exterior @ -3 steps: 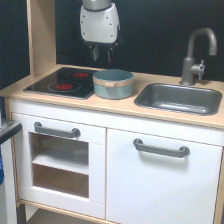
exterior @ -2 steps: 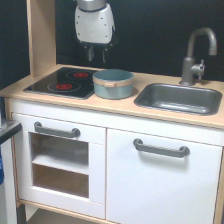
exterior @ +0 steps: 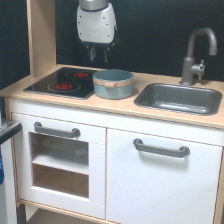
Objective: Place the pot in the sink
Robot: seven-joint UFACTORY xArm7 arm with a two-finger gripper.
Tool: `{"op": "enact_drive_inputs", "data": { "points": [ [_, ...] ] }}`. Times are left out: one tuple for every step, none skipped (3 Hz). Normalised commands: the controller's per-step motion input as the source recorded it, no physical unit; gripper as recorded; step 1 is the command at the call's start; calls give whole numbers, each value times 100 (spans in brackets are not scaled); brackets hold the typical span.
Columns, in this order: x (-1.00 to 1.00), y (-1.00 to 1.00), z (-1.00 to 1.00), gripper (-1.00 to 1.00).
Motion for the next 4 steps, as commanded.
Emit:
{"op": "enact_drive_inputs", "data": {
  "points": [
    [81,-16,100,84],
    [-100,-14,100,100],
    [-7,29,9,100],
    [63,-6,100,100]
  ]
}}
